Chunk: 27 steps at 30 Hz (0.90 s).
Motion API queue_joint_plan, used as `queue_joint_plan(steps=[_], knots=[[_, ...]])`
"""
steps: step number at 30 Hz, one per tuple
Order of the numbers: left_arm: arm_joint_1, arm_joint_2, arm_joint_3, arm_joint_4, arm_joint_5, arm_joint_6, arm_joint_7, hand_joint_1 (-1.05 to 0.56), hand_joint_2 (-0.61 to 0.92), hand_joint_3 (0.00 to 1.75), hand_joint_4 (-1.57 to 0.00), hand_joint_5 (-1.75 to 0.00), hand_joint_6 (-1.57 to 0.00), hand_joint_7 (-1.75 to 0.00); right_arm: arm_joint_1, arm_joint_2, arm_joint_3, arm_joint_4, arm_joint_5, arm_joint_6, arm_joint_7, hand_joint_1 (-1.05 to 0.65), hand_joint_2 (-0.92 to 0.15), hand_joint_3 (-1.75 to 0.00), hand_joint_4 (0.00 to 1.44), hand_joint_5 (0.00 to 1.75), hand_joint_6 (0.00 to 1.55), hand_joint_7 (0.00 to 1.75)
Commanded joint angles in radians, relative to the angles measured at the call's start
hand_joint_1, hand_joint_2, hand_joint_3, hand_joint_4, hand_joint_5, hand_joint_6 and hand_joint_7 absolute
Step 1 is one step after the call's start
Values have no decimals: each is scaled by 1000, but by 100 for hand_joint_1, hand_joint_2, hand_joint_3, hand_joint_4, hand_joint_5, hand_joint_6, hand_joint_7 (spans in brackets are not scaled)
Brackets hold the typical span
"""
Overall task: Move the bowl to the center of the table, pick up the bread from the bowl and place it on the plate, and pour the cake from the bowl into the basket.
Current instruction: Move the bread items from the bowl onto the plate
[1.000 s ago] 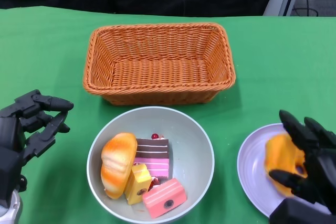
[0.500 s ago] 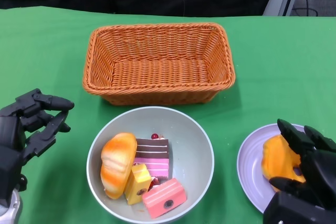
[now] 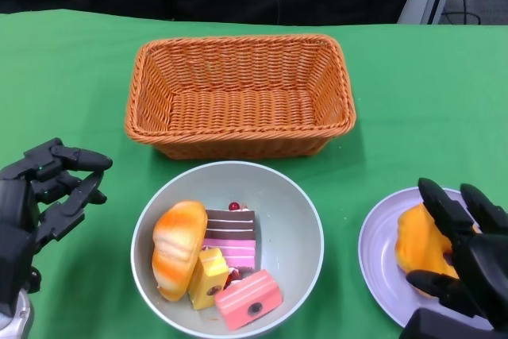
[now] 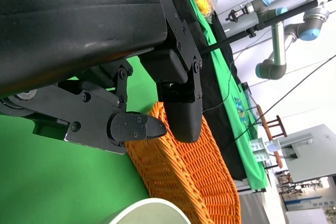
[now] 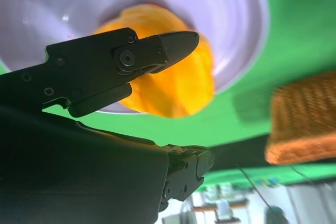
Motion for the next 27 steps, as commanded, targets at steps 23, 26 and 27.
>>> queue_joint_plan(steps=[23, 26, 27], knots=[[3, -8, -16, -12, 20, -7, 17, -11, 92, 35, -84, -121, -92, -81, -24, 119, -25, -500, 638, 138, 533, -58, -92, -10, 61, 14, 48, 5], [4, -11, -18, -15, 23, -7, 23, -12, 92, 34, -84, -121, -92, -82, -75, 137, 5, -518, 659, 174, 578, -58, -92, -9, 64, 14, 50, 6], [4, -11, -18, -15, 23, -7, 24, -12, 92, 34, -84, -121, -92, -82, -83, 141, 10, -520, 659, 181, 586, -58, -92, -9, 64, 15, 51, 6]])
